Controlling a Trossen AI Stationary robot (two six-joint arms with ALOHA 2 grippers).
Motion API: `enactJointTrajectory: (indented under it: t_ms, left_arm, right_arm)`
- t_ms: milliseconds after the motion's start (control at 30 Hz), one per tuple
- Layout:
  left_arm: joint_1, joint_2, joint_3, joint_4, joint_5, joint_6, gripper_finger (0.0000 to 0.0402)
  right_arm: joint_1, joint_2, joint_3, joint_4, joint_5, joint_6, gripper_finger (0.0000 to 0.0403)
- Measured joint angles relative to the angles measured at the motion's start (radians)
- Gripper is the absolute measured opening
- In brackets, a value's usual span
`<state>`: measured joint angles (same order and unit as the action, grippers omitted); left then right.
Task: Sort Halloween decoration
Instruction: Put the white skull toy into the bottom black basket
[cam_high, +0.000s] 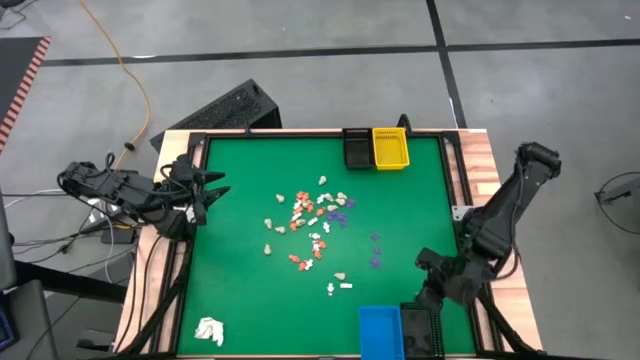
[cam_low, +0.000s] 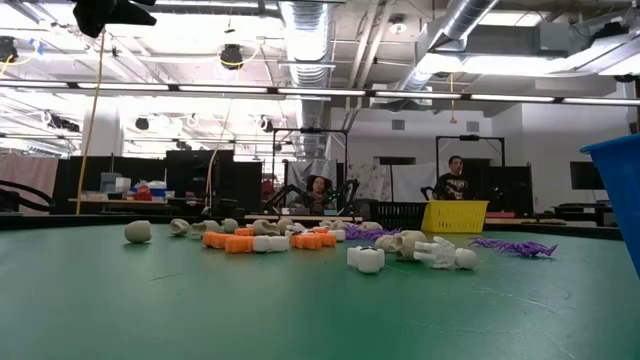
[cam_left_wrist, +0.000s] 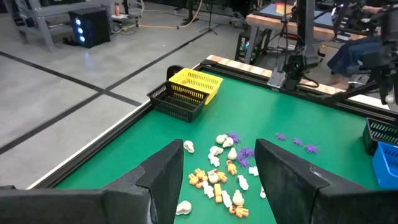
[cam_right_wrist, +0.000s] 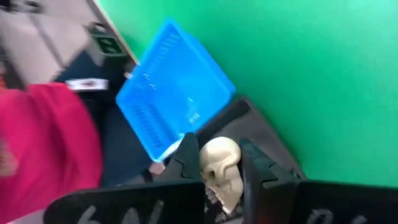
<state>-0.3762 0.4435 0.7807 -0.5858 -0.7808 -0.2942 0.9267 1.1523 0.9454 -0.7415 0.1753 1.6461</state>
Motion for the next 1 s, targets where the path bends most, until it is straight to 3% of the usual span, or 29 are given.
enactJointTrajectory:
  t_ms: [300, 567, 767, 1000]
  left_arm:
    - [0.000, 0.000, 0.000, 0.000, -0.056, 0.001, 0.0189]
    - [0.000, 0.000, 0.000, 0.000, -0.090, 0.001, 0.0189]
    - [0.000, 0.000, 0.000, 0.000, -0.090, 0.002, 0.0189]
    - [0.000, 0.000, 0.000, 0.000, -0.090, 0.002, 0.0189]
  right_arm:
    - [0.049, 0.228, 0.111, -0.006, -0.117, 0.055, 0.0045]
    - [0.044, 0.383, 0.169, -0.006, -0.176, -0.049, 0.0052]
    - [0.040, 0.424, 0.170, -0.021, -0.222, -0.052, 0.0095]
    - [0.033, 0.421, 0.170, -0.058, -0.231, -0.039, 0.0171]
